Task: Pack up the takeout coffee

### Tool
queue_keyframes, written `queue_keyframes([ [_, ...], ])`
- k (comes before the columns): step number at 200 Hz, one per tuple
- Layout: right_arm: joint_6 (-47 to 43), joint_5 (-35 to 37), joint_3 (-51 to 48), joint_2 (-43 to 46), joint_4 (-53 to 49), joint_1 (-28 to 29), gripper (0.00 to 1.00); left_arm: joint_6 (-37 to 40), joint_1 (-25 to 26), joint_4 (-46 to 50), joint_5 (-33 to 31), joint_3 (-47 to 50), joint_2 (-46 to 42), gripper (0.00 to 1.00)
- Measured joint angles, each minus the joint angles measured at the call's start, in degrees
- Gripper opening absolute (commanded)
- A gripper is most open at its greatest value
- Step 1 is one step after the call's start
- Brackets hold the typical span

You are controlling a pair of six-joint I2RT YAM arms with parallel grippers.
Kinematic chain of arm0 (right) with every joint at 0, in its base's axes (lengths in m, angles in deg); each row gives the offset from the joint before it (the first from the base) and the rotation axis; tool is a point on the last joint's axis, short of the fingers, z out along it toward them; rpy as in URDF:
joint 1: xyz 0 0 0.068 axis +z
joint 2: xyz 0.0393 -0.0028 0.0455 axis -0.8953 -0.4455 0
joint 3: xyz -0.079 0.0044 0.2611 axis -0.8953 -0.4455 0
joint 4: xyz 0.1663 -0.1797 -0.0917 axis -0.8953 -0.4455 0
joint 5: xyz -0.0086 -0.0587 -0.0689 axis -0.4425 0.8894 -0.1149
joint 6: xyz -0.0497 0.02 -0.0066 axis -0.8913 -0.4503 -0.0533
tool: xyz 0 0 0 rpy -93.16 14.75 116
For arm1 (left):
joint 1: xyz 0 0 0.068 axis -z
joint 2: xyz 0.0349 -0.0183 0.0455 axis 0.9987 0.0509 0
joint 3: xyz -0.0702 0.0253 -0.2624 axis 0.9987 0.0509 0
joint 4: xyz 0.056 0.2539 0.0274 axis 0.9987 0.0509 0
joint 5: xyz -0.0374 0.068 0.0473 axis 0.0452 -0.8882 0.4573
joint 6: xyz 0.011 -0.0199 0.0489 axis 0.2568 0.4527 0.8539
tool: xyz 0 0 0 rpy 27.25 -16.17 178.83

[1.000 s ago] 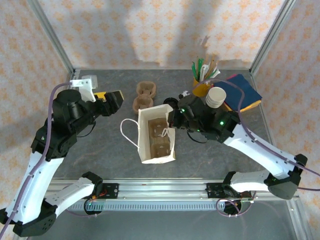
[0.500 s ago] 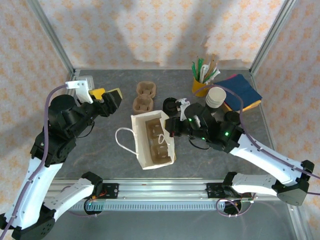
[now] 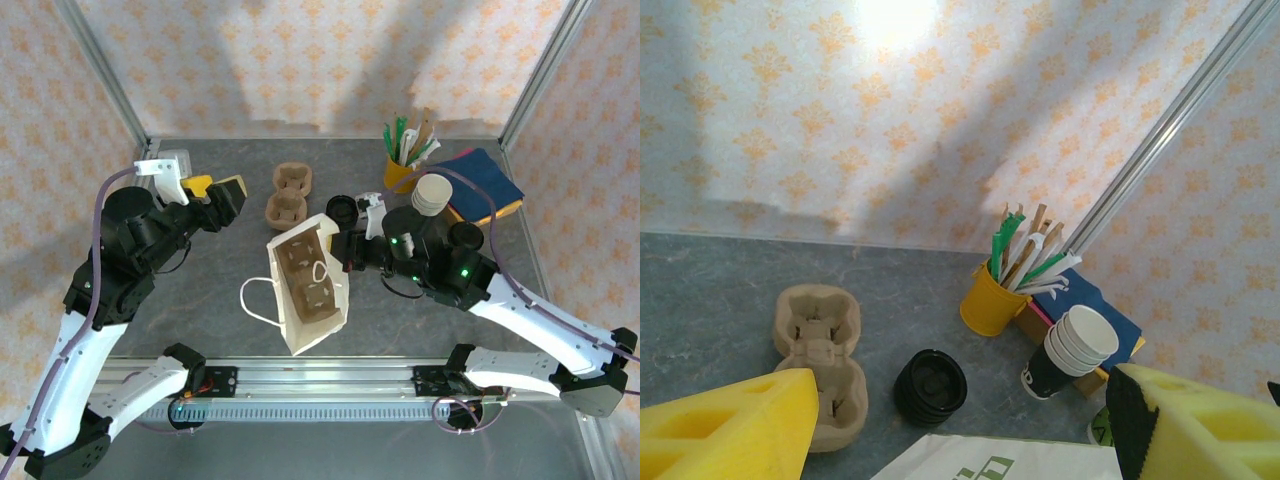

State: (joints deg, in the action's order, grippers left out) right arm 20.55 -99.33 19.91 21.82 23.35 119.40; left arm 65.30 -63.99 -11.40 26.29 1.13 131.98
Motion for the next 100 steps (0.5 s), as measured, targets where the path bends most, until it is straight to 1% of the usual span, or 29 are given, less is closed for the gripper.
queue_keyframes([
  [9, 0.5, 0.2, 0.0, 0.0, 0.2, 0.0, 0.04, 0.0, 0.0, 0.0, 0.1, 0.0, 0.0, 0.77],
  [27, 2.2, 1.1, 0.0, 0.0, 0.2, 0.0, 0.04, 0.0, 0.0, 0.0, 0.2, 0.0, 0.0, 0.77],
  [52, 6.3, 4.5, 0.4, -0.3, -1.4, 0.0, 0.03, -0.2, 0.0, 0.0, 0.9, 0.0, 0.2, 0.77],
  [100, 19.5, 11.2, 1.2, -0.4, -5.8, -0.4, 0.04, -0.7, 0.0, 0.3, 4.4, 0.0, 2.6, 0.75],
])
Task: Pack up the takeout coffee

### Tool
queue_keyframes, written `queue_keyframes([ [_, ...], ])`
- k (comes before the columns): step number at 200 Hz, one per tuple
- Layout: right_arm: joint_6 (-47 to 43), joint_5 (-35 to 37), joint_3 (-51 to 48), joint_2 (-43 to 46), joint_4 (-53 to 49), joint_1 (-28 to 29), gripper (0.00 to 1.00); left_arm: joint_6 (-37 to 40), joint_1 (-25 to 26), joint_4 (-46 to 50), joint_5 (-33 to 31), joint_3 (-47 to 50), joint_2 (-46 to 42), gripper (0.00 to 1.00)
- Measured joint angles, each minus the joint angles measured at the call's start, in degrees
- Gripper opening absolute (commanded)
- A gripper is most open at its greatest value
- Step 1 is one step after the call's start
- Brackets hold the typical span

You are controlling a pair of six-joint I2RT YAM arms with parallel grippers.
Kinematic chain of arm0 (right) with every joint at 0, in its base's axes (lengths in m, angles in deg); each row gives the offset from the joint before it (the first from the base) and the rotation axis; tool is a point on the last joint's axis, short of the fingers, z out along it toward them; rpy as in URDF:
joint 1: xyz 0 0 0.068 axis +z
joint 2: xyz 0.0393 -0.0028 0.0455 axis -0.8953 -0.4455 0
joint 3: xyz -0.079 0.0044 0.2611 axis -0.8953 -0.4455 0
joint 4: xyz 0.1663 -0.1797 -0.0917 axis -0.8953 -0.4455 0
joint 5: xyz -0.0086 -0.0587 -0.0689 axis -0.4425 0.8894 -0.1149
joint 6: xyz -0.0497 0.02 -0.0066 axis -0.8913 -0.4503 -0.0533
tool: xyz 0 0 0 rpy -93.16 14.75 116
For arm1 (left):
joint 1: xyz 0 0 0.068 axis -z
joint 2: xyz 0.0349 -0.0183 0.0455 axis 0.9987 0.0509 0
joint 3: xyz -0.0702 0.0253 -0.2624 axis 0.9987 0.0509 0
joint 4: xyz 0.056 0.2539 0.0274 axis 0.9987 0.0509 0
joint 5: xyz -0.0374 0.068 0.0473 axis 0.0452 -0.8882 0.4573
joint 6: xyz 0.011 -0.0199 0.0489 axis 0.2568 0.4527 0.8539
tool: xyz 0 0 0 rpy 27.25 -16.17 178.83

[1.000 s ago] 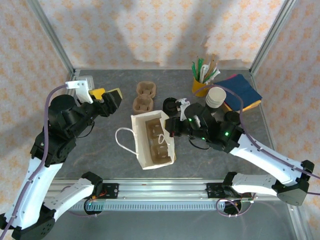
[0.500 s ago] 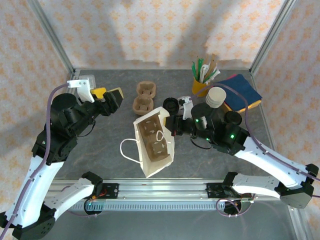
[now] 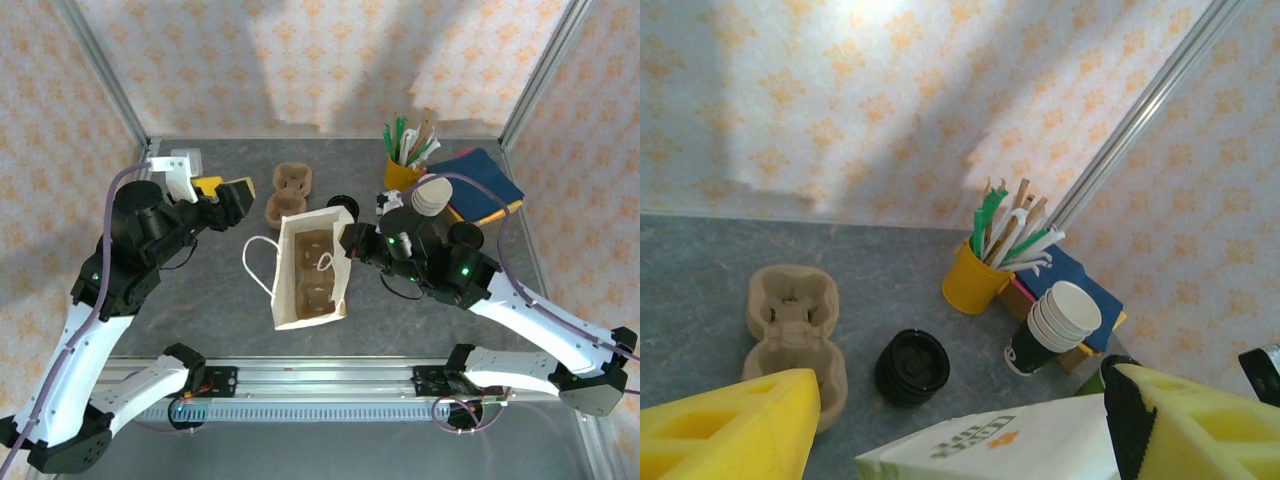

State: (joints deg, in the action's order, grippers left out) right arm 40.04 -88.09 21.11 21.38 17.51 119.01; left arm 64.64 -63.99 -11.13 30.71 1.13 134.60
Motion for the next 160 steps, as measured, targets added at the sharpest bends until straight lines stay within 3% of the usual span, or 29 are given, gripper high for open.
queue_keyframes([
  [70, 14.1, 1.1, -6.1, 3.1, -0.5, -4.6, 0.03, -5.9, 1.2, 7.2, 5.4, -5.6, 7.7, 0.64],
  [127, 20.9, 1.7, -8.3, 3.7, -0.7, -4.9, 0.03, -10.9, 16.7, 12.9, 4.1, -16.8, 14.6, 0.5],
  [160, 23.3, 1.7, -10.6, 5.0, -0.7, -4.9, 0.03, -12.0, 24.3, 17.1, 0.9, -21.7, 21.7, 0.34],
])
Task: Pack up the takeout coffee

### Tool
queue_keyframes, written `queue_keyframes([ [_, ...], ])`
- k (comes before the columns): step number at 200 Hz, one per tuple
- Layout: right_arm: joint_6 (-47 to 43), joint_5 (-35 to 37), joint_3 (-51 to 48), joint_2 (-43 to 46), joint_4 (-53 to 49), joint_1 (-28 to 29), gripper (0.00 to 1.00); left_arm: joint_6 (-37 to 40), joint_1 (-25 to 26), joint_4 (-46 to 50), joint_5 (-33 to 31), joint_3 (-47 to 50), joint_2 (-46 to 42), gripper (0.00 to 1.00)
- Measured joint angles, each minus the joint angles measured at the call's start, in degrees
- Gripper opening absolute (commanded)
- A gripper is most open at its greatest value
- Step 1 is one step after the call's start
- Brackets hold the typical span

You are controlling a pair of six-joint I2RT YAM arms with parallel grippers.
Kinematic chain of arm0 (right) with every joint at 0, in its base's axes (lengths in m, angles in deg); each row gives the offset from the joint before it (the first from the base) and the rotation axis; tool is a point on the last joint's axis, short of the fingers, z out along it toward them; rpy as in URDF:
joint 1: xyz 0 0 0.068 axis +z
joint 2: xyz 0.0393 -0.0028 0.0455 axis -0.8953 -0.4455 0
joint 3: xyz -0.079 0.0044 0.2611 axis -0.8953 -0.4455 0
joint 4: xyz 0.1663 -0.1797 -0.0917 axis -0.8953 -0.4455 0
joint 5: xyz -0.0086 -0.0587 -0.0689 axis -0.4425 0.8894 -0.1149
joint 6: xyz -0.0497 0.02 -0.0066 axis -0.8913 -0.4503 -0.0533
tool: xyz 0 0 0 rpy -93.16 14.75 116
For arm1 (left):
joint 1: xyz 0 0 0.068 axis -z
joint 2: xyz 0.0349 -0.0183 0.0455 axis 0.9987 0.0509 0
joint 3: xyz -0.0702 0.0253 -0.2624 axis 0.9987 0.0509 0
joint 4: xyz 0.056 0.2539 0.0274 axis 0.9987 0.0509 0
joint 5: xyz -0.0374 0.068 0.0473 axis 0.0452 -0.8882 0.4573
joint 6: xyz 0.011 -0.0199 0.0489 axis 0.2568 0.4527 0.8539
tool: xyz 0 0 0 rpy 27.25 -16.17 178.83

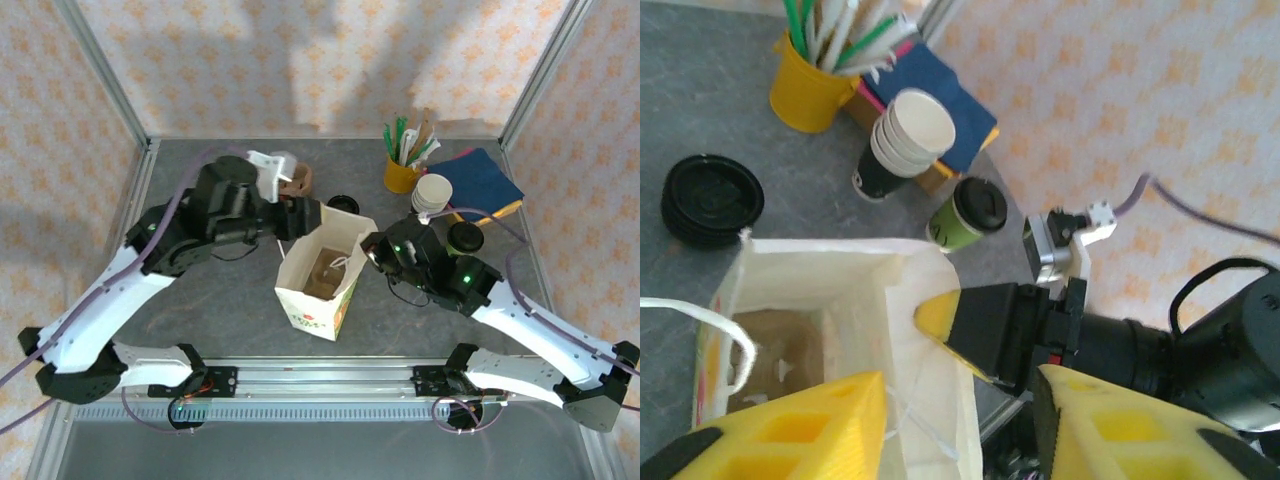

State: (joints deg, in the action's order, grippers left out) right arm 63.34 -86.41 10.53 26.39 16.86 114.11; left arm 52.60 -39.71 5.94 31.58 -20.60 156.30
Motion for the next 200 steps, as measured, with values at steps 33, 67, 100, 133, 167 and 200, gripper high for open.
queue_keyframes([
  [33, 1.6, 0.0, -1.4, 1.2, 0.2, 0.0, 0.03, -0.5, 4.5, 3.3, -0.8, -1.5, 7.3, 0.22],
  [67, 2.4, 0.0, -2.5, 2.4, 0.2, -0.1, 0.02, 0.6, 5.7, 6.4, -1.3, -0.8, 12.3, 0.2],
  [100, 2.9, 0.2, -3.1, 2.9, 0.2, -0.2, 0.02, 1.6, 6.2, 8.7, -1.3, 2.0, 14.6, 0.18],
  [133, 2.9, 0.2, -3.3, 2.9, 0.2, -0.2, 0.02, 3.0, 6.3, 10.1, -1.2, 5.7, 16.6, 0.16],
  [167, 2.9, 0.2, -3.5, 2.9, 0.2, -0.2, 0.02, 4.4, 7.0, 10.6, -0.8, 8.3, 19.2, 0.15],
  [200, 2.9, 0.2, -3.6, 2.9, 0.2, -0.2, 0.02, 5.4, 7.0, 10.6, -0.3, 9.8, 21.5, 0.14],
])
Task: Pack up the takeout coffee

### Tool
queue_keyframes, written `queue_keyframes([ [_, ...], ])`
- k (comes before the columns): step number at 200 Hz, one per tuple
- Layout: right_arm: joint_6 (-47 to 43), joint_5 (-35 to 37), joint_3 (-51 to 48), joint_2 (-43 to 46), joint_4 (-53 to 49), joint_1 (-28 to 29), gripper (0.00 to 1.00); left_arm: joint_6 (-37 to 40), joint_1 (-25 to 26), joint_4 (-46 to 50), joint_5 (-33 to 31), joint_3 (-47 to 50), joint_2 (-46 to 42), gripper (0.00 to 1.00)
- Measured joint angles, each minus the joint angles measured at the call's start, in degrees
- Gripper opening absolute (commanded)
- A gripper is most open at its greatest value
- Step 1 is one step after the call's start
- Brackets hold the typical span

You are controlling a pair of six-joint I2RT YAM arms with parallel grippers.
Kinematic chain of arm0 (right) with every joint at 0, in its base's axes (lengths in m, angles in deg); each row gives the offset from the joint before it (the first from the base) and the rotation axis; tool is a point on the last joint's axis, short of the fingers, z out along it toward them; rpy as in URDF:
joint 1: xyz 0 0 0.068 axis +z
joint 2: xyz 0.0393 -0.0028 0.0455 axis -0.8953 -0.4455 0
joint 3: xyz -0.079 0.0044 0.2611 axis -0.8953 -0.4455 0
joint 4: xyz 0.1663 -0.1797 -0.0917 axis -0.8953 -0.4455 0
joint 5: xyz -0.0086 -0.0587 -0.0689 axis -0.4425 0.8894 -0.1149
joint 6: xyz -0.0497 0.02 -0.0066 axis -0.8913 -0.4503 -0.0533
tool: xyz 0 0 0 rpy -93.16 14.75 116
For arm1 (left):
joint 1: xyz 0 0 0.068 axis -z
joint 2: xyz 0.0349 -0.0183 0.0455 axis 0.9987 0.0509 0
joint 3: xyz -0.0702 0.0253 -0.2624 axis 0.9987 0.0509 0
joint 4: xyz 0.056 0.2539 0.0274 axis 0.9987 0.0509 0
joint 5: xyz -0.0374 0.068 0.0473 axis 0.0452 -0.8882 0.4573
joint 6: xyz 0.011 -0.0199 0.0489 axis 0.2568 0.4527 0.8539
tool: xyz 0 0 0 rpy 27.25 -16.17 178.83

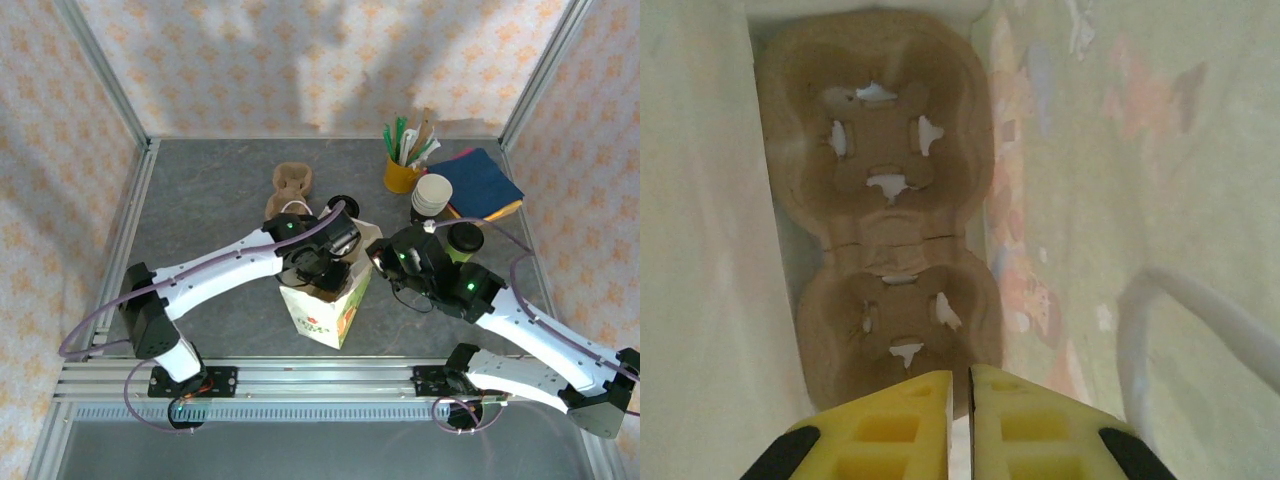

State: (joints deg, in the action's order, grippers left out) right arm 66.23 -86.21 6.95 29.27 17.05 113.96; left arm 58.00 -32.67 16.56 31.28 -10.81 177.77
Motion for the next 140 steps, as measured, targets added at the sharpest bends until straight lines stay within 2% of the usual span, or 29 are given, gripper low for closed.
queue_keyframes([
  [140, 0.0, 0.0, -0.7, 1.8, -1.2, 0.0, 0.0, 1.7, -0.5, -5.2, 3.9, 3.4, 8.2, 0.11],
])
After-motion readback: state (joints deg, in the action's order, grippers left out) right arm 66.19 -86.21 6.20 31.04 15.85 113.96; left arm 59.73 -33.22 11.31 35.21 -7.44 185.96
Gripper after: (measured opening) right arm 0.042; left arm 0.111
